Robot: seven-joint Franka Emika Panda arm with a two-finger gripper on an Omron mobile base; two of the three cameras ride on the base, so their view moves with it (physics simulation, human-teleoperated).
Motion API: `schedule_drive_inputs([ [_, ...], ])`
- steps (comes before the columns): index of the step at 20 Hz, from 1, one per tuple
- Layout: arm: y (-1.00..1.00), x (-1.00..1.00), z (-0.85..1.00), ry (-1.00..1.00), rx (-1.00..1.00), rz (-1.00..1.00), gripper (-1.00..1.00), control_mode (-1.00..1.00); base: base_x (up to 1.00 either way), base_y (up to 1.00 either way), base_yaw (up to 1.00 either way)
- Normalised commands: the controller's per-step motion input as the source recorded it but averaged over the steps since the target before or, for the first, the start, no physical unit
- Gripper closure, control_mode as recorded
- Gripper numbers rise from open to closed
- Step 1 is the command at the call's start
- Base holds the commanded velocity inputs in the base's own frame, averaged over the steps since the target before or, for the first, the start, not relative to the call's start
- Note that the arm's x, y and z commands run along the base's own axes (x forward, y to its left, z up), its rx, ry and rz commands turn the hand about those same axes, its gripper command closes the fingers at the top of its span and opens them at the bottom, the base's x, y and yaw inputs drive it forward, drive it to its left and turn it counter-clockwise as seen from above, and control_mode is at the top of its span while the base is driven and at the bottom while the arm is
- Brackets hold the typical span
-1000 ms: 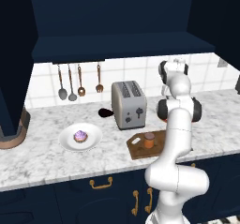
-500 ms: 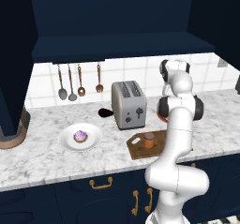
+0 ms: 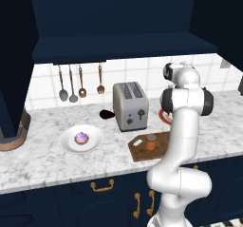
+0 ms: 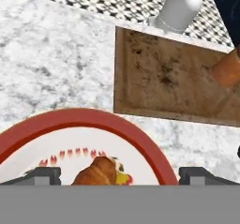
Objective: From the different types of pastries on the counter, select a croissant and place it on the cutting board. Then retrieve a jar of jam from the cabinet and place it alongside the croissant on the cutting board.
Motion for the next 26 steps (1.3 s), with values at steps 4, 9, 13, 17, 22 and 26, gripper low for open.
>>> schedule_drive_inputs([
  [4, 0.0, 0.03, 0.0, -0.36, -0.1, 0.0, -1.0, -1.0, 0.0, 0.0, 0.0],
  [9, -0.06, 0.35, 0.0, -0.19, -0.03, 0.02, -1.0, -1.0, 0.0, 0.0, 0.0],
  [13, -0.34, 0.58, -0.02, 0.0, 0.0, 0.09, -1.0, -1.0, 0.0, 0.0, 0.0],
  [17, -0.51, 0.72, -0.01, 0.0, 0.0, 0.15, -1.0, -1.0, 0.0, 0.0, 0.0],
  [22, -0.51, 0.28, -0.05, 0.0, 0.0, 0.08, -1.0, -1.0, 0.0, 0.0, 0.0],
  [26, -0.34, -0.51, -0.35, 0.0, 0.02, 0.0, -1.0, -1.0, 0.0, 0.0, 0.0],
])
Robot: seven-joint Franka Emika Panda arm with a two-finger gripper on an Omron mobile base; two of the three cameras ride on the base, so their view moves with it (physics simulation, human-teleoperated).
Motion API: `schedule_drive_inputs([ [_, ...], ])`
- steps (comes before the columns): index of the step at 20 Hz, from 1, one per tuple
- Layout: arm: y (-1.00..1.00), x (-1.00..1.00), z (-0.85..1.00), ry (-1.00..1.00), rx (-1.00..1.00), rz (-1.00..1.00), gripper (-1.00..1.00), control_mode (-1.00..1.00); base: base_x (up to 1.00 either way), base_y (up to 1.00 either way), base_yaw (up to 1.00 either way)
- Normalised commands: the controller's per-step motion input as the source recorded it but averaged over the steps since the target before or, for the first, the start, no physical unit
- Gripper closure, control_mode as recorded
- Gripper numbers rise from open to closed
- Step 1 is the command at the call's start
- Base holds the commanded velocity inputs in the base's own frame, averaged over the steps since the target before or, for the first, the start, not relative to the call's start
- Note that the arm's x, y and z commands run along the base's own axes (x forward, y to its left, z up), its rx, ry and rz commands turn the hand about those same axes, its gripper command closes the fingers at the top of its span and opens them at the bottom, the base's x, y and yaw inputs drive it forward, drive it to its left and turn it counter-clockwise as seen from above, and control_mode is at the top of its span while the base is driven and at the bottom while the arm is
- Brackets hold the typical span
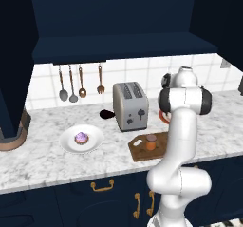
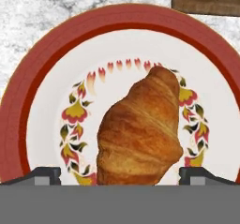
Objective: From the different types of pastries on the counter, select a croissant and place it on the cutting board. Then retrieve a jar of jam from the cabinet and place it alongside the croissant on the cutting board.
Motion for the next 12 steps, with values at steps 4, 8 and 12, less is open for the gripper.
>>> schedule_drive_inputs([
  [4, -0.01, -0.31, -0.36, 0.0, 0.07, 0.0, -1.0, -1.0, 0.0, 0.0, 0.0],
  [8, 0.0, 0.01, -0.49, 0.0, 0.01, 0.0, -1.0, -1.0, 0.0, 0.0, 0.0],
  [12, 0.07, 0.01, -0.39, 0.0, 0.01, 0.0, -1.0, -1.0, 0.0, 0.0, 0.0],
])
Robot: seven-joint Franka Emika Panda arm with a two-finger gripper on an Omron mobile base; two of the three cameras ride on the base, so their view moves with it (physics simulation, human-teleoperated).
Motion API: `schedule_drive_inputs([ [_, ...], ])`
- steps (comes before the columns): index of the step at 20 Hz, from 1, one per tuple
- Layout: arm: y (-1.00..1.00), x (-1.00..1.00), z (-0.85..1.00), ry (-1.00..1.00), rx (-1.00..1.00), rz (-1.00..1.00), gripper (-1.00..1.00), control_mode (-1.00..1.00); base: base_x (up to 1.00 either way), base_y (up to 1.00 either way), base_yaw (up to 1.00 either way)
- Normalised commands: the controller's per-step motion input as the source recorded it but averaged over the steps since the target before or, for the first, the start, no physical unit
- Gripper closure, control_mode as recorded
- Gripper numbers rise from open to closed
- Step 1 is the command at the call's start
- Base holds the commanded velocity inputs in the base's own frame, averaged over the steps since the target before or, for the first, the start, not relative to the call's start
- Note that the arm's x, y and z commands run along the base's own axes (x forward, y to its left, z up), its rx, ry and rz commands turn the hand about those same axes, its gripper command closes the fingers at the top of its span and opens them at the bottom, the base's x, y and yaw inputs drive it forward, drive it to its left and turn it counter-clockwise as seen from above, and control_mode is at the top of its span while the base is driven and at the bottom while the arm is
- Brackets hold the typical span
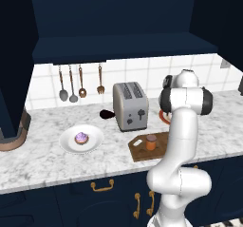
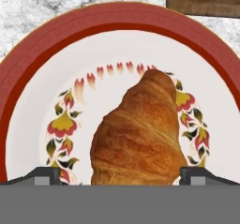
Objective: From the different types of pastries on the counter, select a croissant and place it on the cutting board. Then retrieve a jar of jam from the cabinet and place it alongside the croissant on the cutting board.
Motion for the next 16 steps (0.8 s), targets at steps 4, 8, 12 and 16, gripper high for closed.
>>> schedule_drive_inputs([
  [4, 0.45, -0.01, 0.0, 0.01, 0.01, 0.0, -1.0, -1.0, 0.0, 0.0, 0.0],
  [8, 0.2, -0.22, -0.21, 0.04, 0.0, 0.0, -1.0, -1.0, 0.0, 0.0, 0.0],
  [12, -0.07, -0.31, -0.41, 0.03, 0.0, 0.0, -1.0, -1.0, 0.0, 0.0, 0.0],
  [16, -0.06, -0.28, -0.1, 0.1, 0.0, 0.0, -1.0, -1.0, 0.0, 0.0, 0.0],
])
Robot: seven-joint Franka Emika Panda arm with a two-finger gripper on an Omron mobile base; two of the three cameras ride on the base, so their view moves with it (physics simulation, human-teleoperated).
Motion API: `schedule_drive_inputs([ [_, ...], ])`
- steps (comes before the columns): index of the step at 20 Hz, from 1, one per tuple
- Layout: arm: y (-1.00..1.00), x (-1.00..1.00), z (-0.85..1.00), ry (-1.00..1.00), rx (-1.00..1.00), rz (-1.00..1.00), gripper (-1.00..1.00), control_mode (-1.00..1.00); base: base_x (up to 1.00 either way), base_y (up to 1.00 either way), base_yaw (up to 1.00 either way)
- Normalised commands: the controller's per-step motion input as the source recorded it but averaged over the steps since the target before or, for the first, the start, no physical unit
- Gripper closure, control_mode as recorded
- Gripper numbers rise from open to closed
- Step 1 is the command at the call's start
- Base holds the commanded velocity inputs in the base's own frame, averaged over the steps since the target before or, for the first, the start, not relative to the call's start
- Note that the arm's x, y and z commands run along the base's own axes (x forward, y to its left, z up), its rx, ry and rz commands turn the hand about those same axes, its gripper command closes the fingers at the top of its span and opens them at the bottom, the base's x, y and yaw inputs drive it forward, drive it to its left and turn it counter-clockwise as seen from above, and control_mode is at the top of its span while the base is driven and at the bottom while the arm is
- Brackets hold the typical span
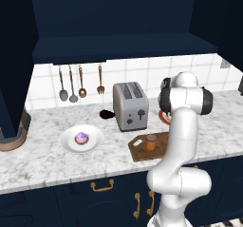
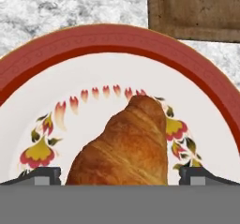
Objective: From the different types of pastries on the counter, select a croissant and place it on the cutting board. Then retrieve a jar of jam from the cabinet and place it alongside the croissant on the cutting board.
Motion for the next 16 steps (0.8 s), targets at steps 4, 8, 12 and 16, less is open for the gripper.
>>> schedule_drive_inputs([
  [4, 0.14, -0.12, -0.01, 0.19, 0.01, 0.0, 1.0, -1.0, 0.0, 0.0, 0.0],
  [8, 0.21, 0.01, 0.08, 0.09, 0.01, 0.0, 1.0, -1.0, 0.0, 0.0, 0.0],
  [12, 0.02, -0.21, 0.76, 0.01, 0.01, 0.02, 1.0, -1.0, 0.0, 0.0, 0.0],
  [16, 0.3, -0.96, 0.53, 0.06, 0.0, 0.14, 1.0, -1.0, 0.0, 0.0, 0.0],
])
